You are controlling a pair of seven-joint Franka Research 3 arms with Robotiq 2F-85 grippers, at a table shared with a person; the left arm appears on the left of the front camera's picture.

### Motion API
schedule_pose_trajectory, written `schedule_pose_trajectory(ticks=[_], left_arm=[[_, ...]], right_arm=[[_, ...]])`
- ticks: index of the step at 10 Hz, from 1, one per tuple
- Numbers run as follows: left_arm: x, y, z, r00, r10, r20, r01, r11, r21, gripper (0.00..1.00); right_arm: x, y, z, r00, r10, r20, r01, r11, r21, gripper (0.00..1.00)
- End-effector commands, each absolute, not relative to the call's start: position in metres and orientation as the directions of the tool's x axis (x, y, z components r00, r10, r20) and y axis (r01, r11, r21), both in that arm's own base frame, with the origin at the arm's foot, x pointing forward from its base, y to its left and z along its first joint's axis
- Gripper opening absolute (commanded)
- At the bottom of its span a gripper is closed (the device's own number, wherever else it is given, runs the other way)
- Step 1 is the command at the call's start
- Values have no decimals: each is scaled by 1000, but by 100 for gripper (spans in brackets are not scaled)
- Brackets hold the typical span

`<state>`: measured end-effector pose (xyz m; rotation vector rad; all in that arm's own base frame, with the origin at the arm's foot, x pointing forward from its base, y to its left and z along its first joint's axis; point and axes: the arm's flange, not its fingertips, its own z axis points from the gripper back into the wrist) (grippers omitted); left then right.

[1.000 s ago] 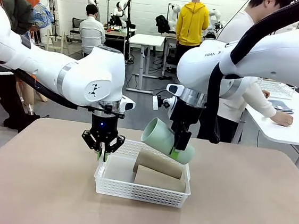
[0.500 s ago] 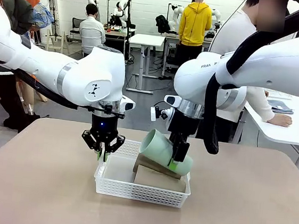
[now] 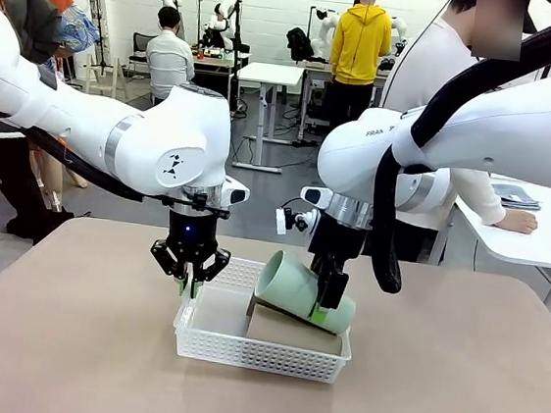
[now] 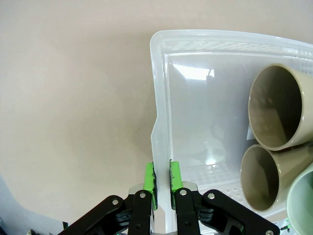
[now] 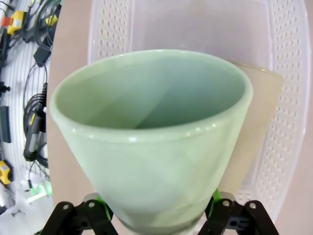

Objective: Clean and organize the cups into the basket.
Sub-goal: Pick up the Reusable plastic cup from the right side of the table and stack it inside the Organizing basket in the center of the table.

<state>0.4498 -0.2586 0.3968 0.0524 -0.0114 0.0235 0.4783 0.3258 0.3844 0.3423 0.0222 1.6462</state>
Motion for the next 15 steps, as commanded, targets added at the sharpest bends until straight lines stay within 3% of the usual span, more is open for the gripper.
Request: schedule_pose_trajectory(ticks=[1, 2, 5, 7, 8, 10, 12, 15], left_arm=[[449, -261, 397, 999, 35, 18, -36, 998, 52, 0], [449, -261, 397, 999, 35, 18, -36, 998, 52, 0], [449, -261, 397, 999, 35, 18, -36, 998, 52, 0], [449, -261, 397, 999, 35, 18, -36, 998, 52, 0], [449, -261, 397, 999, 35, 18, -36, 998, 52, 0], [449, -261, 397, 999, 35, 18, -36, 998, 52, 0], [449, -261, 397, 999, 35, 18, -36, 998, 52, 0], [449, -261, 397, 999, 35, 18, -36, 998, 52, 0]], right_arm=[[479, 325, 384, -79, 964, 254, -961, -141, 238, 85], [478, 325, 387, -93, 960, 263, -961, -156, 229, 100], [477, 322, 390, -102, 953, 286, -961, -169, 220, 100], [473, 301, 429, -105, 934, 342, -977, -161, 137, 100], [469, 272, 469, -106, 900, 423, -990, -134, 37, 100], [466, 206, 518, -103, 796, 596, -994, -105, -30, 100], [462, 122, 530, -131, 637, 760, -991, -110, -78, 100], [436, -7, 513, -180, 406, 896, -982, -20, -188, 100]])
